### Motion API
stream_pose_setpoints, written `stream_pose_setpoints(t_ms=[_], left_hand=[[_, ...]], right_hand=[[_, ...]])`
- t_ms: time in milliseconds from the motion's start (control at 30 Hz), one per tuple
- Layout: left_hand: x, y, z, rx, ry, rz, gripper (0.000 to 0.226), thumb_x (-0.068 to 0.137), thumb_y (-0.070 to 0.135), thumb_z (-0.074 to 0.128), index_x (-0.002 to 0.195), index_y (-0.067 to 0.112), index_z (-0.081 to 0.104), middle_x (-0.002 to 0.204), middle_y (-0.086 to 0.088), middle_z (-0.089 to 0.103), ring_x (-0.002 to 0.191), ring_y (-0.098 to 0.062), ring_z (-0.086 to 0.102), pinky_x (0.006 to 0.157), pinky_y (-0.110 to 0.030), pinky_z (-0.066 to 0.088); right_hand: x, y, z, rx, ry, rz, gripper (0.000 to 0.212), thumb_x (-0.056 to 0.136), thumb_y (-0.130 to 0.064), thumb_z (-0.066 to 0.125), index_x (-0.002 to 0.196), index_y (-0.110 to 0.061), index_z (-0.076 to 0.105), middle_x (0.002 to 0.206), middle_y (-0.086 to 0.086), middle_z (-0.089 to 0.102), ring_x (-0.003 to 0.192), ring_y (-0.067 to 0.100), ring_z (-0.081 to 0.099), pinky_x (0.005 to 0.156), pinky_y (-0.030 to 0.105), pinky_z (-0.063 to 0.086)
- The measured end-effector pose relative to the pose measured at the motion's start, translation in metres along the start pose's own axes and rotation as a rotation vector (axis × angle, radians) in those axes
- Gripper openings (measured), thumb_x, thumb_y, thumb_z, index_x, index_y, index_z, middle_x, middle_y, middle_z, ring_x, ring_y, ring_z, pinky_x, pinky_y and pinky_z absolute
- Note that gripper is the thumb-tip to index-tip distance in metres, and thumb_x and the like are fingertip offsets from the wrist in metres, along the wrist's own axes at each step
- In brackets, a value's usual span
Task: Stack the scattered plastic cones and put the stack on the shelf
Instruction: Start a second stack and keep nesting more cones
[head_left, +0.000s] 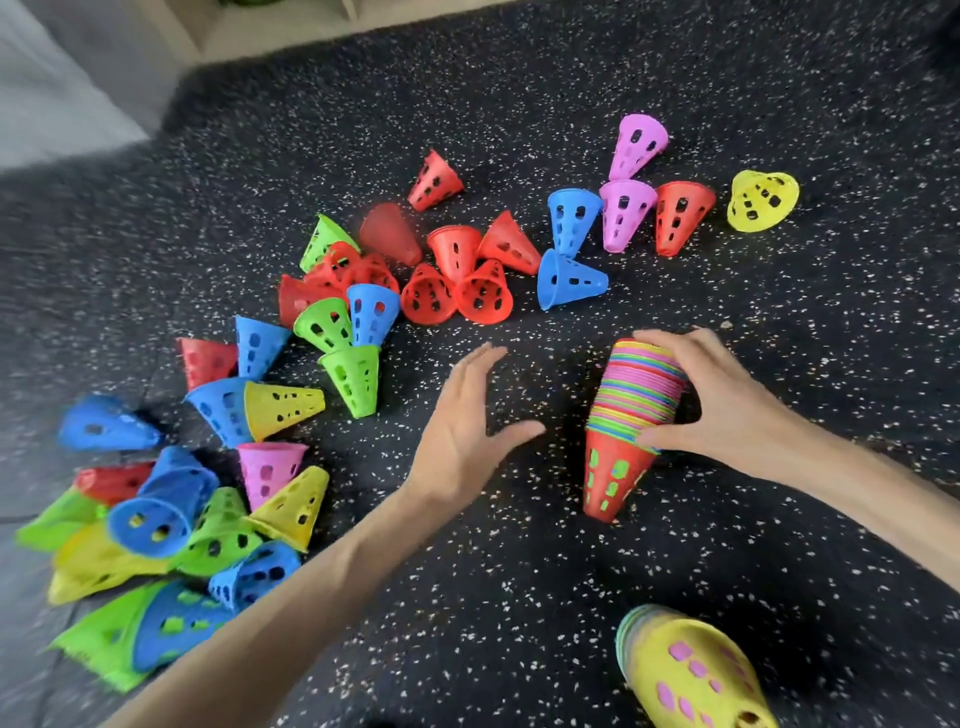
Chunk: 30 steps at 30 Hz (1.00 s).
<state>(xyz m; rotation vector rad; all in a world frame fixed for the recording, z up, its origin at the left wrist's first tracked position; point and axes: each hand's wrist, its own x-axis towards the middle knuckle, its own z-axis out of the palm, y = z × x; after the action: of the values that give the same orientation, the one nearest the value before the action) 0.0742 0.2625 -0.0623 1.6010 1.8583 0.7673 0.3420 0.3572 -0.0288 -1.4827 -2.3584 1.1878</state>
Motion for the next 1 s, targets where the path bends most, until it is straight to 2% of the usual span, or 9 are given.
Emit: stream_pose_setpoints(t_ms=[200, 267, 367, 533, 600, 700, 767, 867, 1000], left_hand=[[-0.012, -0.047, -0.042, 0.173, 0.292, -0.004, 0.061, 0.089, 0.051, 0.071, 0.14, 0.021, 0.056, 0.152, 0.002, 0.043, 0.14, -0.014, 0.037, 0.113, -0.049, 0.042], [-0.014, -0.062, -0.052, 0.235, 0.379, -0.029, 0.058, 0.089, 0.047, 0.073, 0.138, 0.02, 0.057, 0.151, -0.005, 0.041, 0.138, -0.021, 0.038, 0.109, -0.054, 0.044], [-0.012, -0.079, -0.059, 0.329, 0.45, -0.086, 0.066, 0.088, 0.036, 0.08, 0.145, 0.017, 0.051, 0.157, -0.015, 0.033, 0.142, -0.032, 0.033, 0.115, -0.052, 0.035], [-0.005, -0.092, -0.062, 0.247, 0.39, -0.152, 0.082, 0.085, 0.011, 0.082, 0.154, 0.018, 0.038, 0.16, -0.012, 0.025, 0.149, -0.03, 0.027, 0.117, -0.036, 0.026], [-0.003, -0.094, -0.066, 0.266, 0.417, -0.11, 0.08, 0.082, 0.001, 0.08, 0.151, 0.014, 0.041, 0.153, -0.012, 0.032, 0.141, -0.021, 0.034, 0.11, -0.027, 0.032], [-0.003, -0.092, -0.07, 0.247, 0.462, -0.094, 0.075, 0.078, -0.009, 0.072, 0.145, 0.012, 0.045, 0.148, -0.012, 0.036, 0.122, 0.002, 0.033, 0.092, -0.026, 0.045], [-0.009, -0.084, -0.066, 0.204, 0.452, -0.057, 0.074, 0.076, -0.011, 0.069, 0.143, 0.012, 0.046, 0.146, -0.01, 0.036, 0.124, 0.0, 0.034, 0.093, -0.017, 0.045], [-0.029, -0.055, -0.046, 0.134, 0.314, 0.041, 0.074, 0.075, -0.013, 0.071, 0.141, 0.012, 0.049, 0.147, -0.009, 0.039, 0.132, -0.004, 0.037, 0.099, 0.003, 0.029], [-0.056, -0.025, -0.013, 0.038, 0.101, 0.16, 0.078, 0.074, -0.014, 0.071, 0.142, 0.018, 0.051, 0.153, -0.003, 0.04, 0.138, 0.007, 0.038, 0.102, -0.004, 0.037]], right_hand=[[-0.004, -0.004, 0.004, 0.014, -0.002, 0.089, 0.117, 0.068, -0.044, 0.089, 0.156, -0.047, 0.011, 0.13, -0.023, 0.023, 0.121, 0.0, 0.029, 0.102, 0.037, 0.033], [-0.002, -0.005, 0.008, 0.006, 0.007, 0.118, 0.122, 0.065, -0.044, 0.091, 0.156, -0.046, 0.01, 0.13, -0.022, 0.022, 0.12, 0.002, 0.026, 0.107, 0.046, 0.034], [0.001, -0.004, 0.008, 0.019, 0.027, 0.142, 0.12, 0.065, -0.048, 0.089, 0.156, -0.044, 0.011, 0.12, -0.022, 0.02, 0.119, 0.005, 0.029, 0.107, 0.045, 0.034], [0.001, -0.003, 0.008, 0.051, 0.041, 0.182, 0.113, 0.07, -0.049, 0.085, 0.157, -0.041, 0.013, 0.127, -0.017, 0.024, 0.134, 0.014, 0.032, 0.11, 0.045, 0.033], [-0.001, -0.006, 0.009, 0.051, 0.059, 0.197, 0.111, 0.072, -0.051, 0.083, 0.157, -0.041, 0.013, 0.135, -0.012, 0.026, 0.136, 0.016, 0.032, 0.11, 0.046, 0.034], [-0.005, -0.01, 0.011, 0.049, 0.105, 0.225, 0.109, 0.072, -0.053, 0.083, 0.156, -0.041, 0.016, 0.137, -0.007, 0.028, 0.134, 0.02, 0.038, 0.109, 0.048, 0.036], [-0.006, -0.013, 0.012, 0.041, 0.148, 0.241, 0.107, 0.071, -0.054, 0.083, 0.156, -0.04, 0.019, 0.136, -0.004, 0.031, 0.13, 0.022, 0.042, 0.106, 0.047, 0.038], [-0.007, -0.015, 0.014, 0.042, 0.171, 0.271, 0.107, 0.071, -0.055, 0.084, 0.156, -0.038, 0.021, 0.129, -0.003, 0.032, 0.124, 0.022, 0.045, 0.102, 0.047, 0.04], [-0.007, -0.015, 0.015, 0.027, 0.169, 0.262, 0.107, 0.07, -0.056, 0.083, 0.156, -0.036, 0.022, 0.123, -0.005, 0.031, 0.11, 0.015, 0.042, 0.091, 0.039, 0.038]])
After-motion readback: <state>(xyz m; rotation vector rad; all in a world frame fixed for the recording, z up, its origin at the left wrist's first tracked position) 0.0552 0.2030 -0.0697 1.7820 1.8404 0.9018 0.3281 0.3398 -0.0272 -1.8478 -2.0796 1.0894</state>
